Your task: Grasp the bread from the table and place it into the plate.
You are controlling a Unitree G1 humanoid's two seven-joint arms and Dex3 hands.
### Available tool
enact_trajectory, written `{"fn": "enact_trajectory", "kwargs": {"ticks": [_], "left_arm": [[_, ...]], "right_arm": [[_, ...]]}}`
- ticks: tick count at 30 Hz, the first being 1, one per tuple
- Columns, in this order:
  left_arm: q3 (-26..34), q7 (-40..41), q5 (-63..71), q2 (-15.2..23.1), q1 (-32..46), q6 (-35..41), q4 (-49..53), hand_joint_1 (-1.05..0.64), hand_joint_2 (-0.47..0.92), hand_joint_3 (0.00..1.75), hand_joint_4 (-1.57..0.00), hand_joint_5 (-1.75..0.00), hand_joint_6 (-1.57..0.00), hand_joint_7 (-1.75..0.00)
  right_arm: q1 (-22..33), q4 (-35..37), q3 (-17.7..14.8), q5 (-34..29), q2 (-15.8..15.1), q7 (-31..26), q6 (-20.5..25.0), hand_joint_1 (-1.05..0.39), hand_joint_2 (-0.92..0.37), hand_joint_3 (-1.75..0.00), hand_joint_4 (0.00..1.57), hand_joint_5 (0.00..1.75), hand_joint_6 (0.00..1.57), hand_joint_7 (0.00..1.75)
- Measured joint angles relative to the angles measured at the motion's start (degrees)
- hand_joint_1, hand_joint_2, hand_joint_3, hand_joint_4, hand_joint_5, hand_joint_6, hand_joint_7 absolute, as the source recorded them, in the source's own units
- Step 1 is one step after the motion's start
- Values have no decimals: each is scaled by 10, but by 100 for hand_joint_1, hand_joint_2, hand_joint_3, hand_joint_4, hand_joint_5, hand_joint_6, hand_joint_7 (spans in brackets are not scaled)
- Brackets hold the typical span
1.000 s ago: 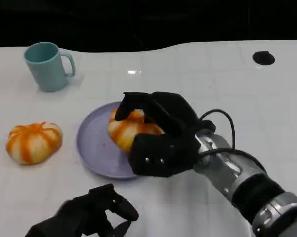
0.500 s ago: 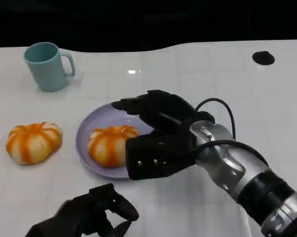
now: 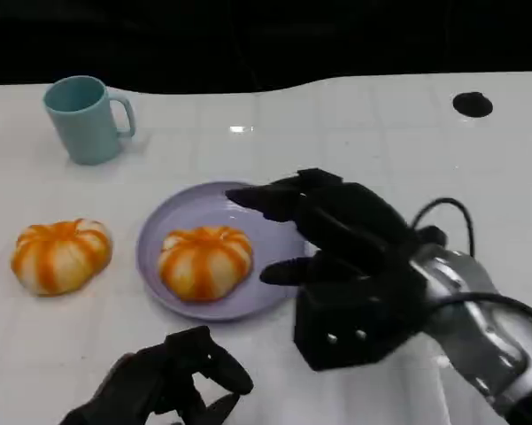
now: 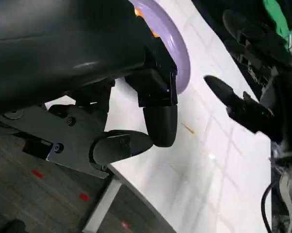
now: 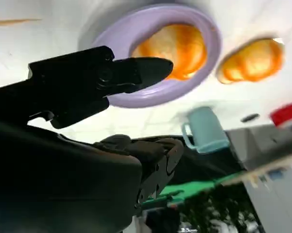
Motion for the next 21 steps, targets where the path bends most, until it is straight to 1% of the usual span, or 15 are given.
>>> {"fn": "enact_trajectory", "kwargs": {"ticks": [4,7,8,9,11,16,17,19,21], "left_arm": [[0,0,0,-1,0,-1,2,-25,84,59,-66,-175,-63,-127],[0,0,0,-2,0,-1,3,-26,84,60,-67,-175,-64,-128],[0,0,-1,-3,0,-1,3,-26,84,61,-67,-175,-63,-128],[1,0,-1,-3,0,-1,3,-26,84,61,-67,-175,-63,-128],[1,0,-1,-3,0,0,3,-26,84,61,-66,-175,-63,-127],[1,0,-1,-3,2,8,0,-24,83,63,-63,-175,-62,-127],[1,0,-1,-2,3,10,-3,-23,83,63,-62,-175,-62,-127],[1,0,0,-1,2,15,-6,-23,82,63,-63,-175,-62,-127],[1,0,3,1,1,15,-7,-23,82,63,-63,-175,-62,-127]], "right_arm": [[56,-39,-28,28,-31,-8,-57,-57,-92,-21,13,82,45,8],[95,-65,-53,50,-45,-15,-92,-53,-92,-20,19,86,53,12],[107,-71,-62,57,-48,-17,-102,-51,-92,-18,24,86,58,15],[119,-77,-70,66,-51,-21,-111,-49,-92,-17,26,87,61,16],[144,-86,-86,79,-53,-28,-129,-45,-92,-13,36,89,67,20],[200,-112,-122,100,-56,-44,-164,-38,-92,-13,56,100,81,28],[210,-116,-130,107,-58,-44,-170,-35,-92,-13,60,105,84,33],[226,-124,-146,116,-62,-45,-182,-32,-92,-11,65,110,84,46],[240,-126,-162,130,-65,-50,-200,-29,-92,-10,70,120,75,77]]}}
